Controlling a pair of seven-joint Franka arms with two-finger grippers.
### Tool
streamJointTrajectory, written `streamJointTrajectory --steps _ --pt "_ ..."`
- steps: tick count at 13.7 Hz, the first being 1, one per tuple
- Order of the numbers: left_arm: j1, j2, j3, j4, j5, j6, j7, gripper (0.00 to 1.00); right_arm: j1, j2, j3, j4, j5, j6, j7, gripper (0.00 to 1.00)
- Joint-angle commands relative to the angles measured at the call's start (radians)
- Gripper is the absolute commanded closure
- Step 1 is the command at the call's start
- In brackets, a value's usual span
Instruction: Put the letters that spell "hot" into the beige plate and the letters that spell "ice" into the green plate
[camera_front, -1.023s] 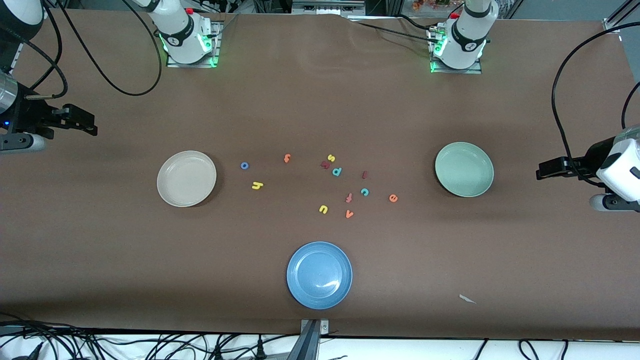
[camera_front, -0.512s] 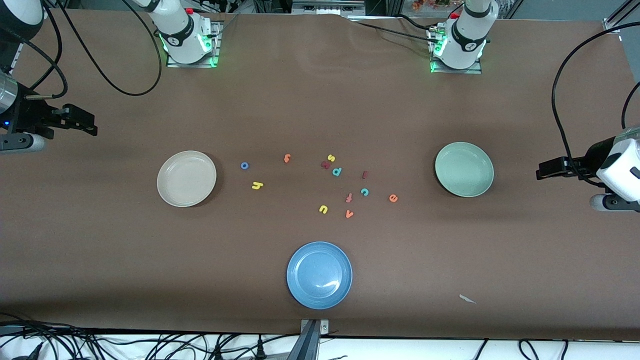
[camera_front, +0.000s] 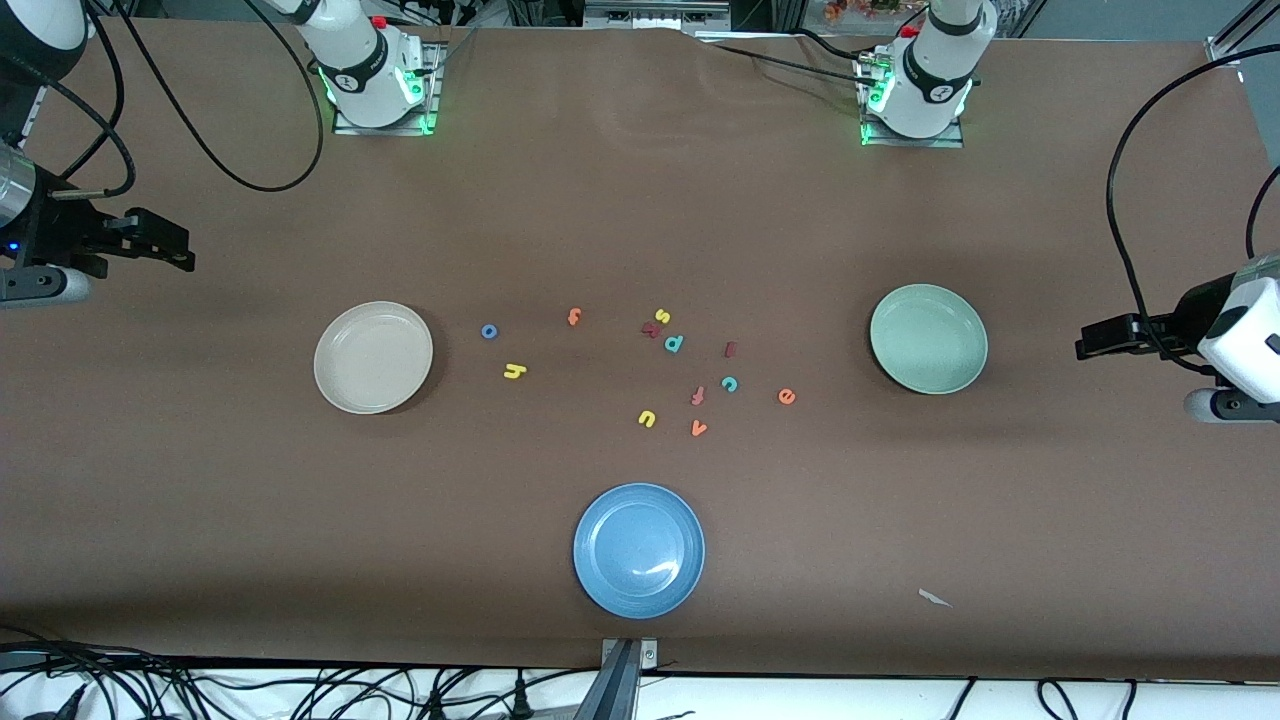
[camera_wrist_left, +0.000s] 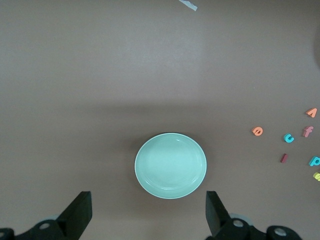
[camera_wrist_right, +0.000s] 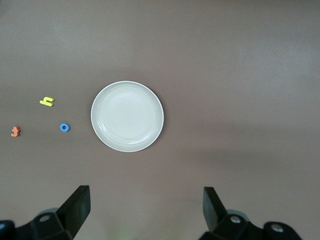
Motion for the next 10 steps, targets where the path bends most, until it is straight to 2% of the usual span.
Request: streamJointTrajectory --steps 1,7,10 --pt "0.005 -0.008 0.003 -0.015 -0.021 0.000 0.005 0.00 -0.006 0.005 0.003 0.010 0.001 -0.005 0.005 0.00" --pt "0.005 -0.008 0.003 -0.024 -0.022 0.000 0.008 0.00 0.000 0.019 0.006 0.012 -0.011 0.006 0.007 0.00" --pt "0.003 -0.004 0.003 -0.024 -0.022 0.000 0.005 0.00 -0.006 0.031 0.003 0.010 0.053 0.012 0.004 0.00"
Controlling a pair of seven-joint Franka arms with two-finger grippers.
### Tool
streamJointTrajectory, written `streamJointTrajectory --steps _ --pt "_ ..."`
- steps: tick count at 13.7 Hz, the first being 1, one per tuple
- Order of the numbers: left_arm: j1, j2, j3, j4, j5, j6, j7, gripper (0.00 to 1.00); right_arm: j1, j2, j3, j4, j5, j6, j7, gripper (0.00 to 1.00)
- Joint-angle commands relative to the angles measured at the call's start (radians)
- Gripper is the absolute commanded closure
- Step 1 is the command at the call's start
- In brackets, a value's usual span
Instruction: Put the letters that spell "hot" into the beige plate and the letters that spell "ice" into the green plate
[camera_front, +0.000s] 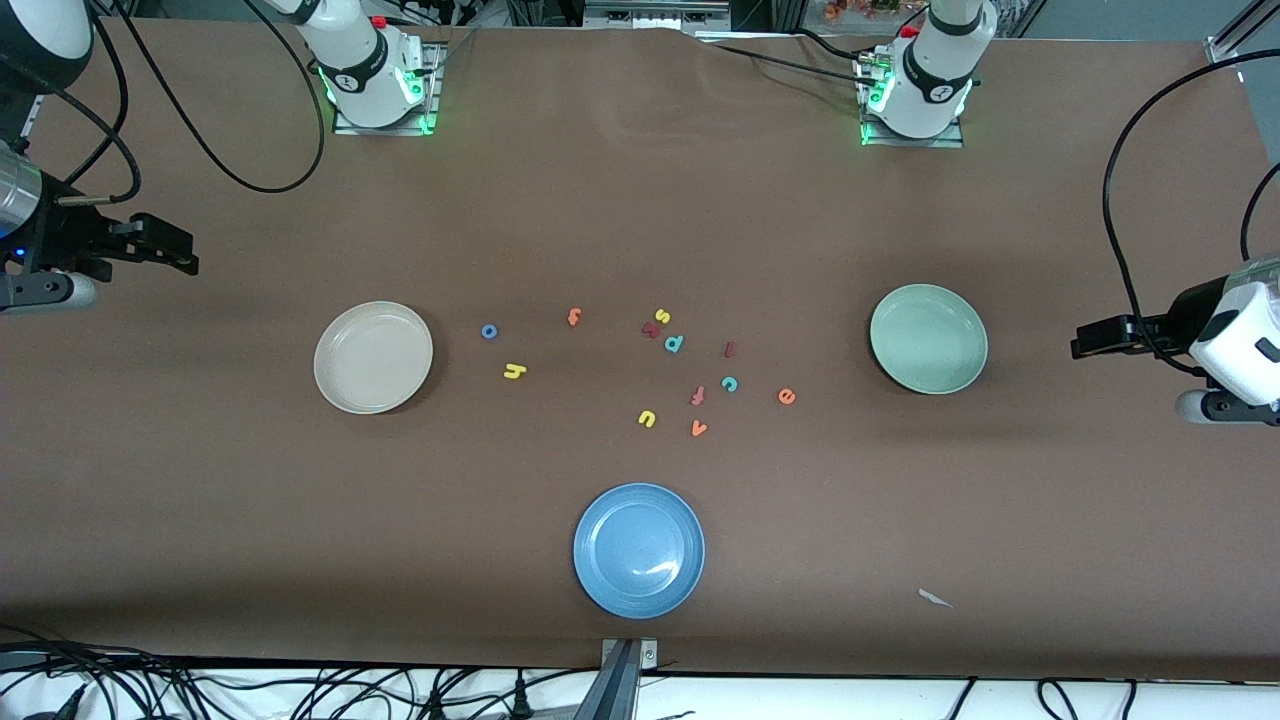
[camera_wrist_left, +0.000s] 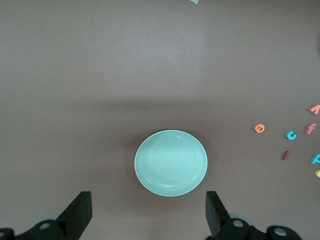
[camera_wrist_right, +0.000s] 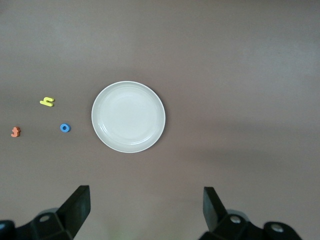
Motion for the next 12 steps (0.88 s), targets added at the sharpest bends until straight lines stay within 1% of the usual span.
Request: streamJointTrajectory --steps 1,5,6,7,9,10,11,12 --pt "0.003 -0.004 0.001 -0.004 -0.027 0.000 0.005 0.00 -0.006 0.014 0.003 0.012 0.041 -0.003 0.004 0.00" --pt "-0.017 0.001 -0.005 -0.005 -0.033 0.000 -0.024 0.00 -0.006 0.020 0.003 0.009 0.044 -0.008 0.004 0.00" --pt "-0.041 0.004 -0.007 -0.005 -0.036 0.000 -0.086 0.00 -0.006 0.061 0.003 0.012 0.047 -0.025 0.002 0.00" --pt "-0.072 0.007 -0.007 -0.005 -0.036 0.000 -0.146 0.00 -0.002 0.066 0.005 0.012 0.054 -0.045 0.005 0.00" --pt "-0.118 0.024 -0.007 -0.016 -0.038 0.009 -0.177 0.00 0.006 0.079 0.008 0.010 0.057 -0.049 0.002 0.00" --pt "-0.144 0.042 -0.007 -0.016 -0.038 0.011 -0.208 0.00 0.009 0.080 0.008 -0.008 0.062 -0.048 0.002 0.00" --pt "-0.164 0.056 -0.007 -0.016 -0.039 0.016 -0.257 0.00 0.012 0.074 0.014 -0.028 0.062 -0.034 -0.006 0.00" --pt "-0.187 0.076 -0.007 -0.022 -0.053 0.040 -0.313 0.00 0.012 0.076 0.035 -0.028 0.064 -0.014 -0.013 0.00"
